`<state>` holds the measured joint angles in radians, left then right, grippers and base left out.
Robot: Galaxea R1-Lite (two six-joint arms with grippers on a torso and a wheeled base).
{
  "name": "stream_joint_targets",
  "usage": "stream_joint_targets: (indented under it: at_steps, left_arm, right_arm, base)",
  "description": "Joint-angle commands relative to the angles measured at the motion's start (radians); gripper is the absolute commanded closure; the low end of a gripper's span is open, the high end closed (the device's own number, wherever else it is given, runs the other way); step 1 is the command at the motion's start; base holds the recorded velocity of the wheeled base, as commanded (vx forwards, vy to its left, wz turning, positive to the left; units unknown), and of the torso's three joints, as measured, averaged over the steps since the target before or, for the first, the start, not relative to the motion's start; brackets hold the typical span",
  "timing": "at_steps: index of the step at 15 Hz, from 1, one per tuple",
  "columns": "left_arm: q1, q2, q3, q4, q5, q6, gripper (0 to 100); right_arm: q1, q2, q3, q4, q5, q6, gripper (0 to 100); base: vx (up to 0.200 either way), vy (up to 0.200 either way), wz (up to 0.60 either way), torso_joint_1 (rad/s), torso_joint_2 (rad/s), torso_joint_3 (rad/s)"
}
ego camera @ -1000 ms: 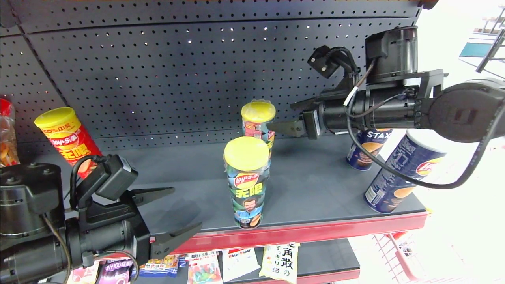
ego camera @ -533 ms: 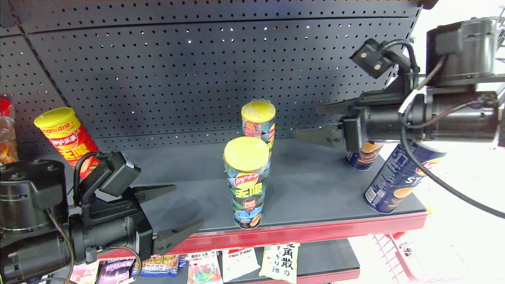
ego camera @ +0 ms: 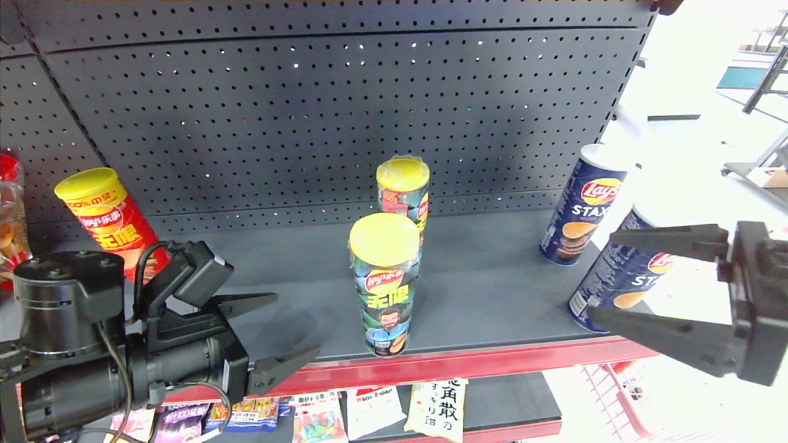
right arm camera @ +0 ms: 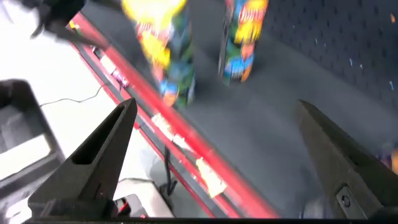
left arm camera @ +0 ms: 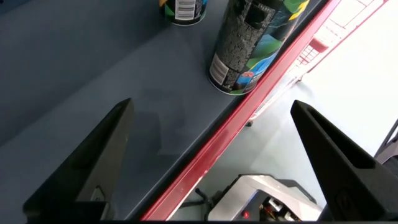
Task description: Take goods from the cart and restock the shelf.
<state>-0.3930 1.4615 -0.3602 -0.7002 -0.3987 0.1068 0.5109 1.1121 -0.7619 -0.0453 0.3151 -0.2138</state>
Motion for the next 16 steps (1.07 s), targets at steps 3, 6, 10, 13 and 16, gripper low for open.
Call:
stream_joint_targets:
  at_steps: [3, 6, 10, 13, 16]
  left_arm:
    - [0.0, 0.1, -0.013, -0.007, 0.008, 0.002, 0]
    - [0.0, 0.184, -0.063, -0.007, 0.028, 0.002, 0]
    - [0.0, 0.266, -0.131, -0.007, 0.034, 0.002, 0]
    - [-0.004, 0.321, -0.18, -0.007, 0.037, 0.002, 0]
    - [-0.009, 0.341, -0.186, -0.007, 0.037, 0.002, 0]
  right_arm:
    - [-0.199, -0.281, 0.173, 0.005, -0.056, 0.053, 0]
    - [-0.331, -0.368, 0.233, 0.01, -0.06, 0.102, 0]
    - [-0.387, -0.397, 0.248, 0.013, -0.06, 0.119, 0]
    - [-0.388, -0.4, 0.268, 0.012, -0.06, 0.119, 0]
    - [-0.388, -0.405, 0.277, 0.01, -0.062, 0.119, 0]
  base:
    - [0.0, 0.0, 0.0, 0.0, 0.0, 0.0]
    - [0.0, 0.0, 0.0, 0.0, 0.0, 0.0]
    - [0.0, 0.0, 0.0, 0.0, 0.0, 0.0]
    - [0.0, 0.0, 0.0, 0.0, 0.0, 0.0]
    - [0.0, 0.0, 0.0, 0.0, 0.0, 0.0]
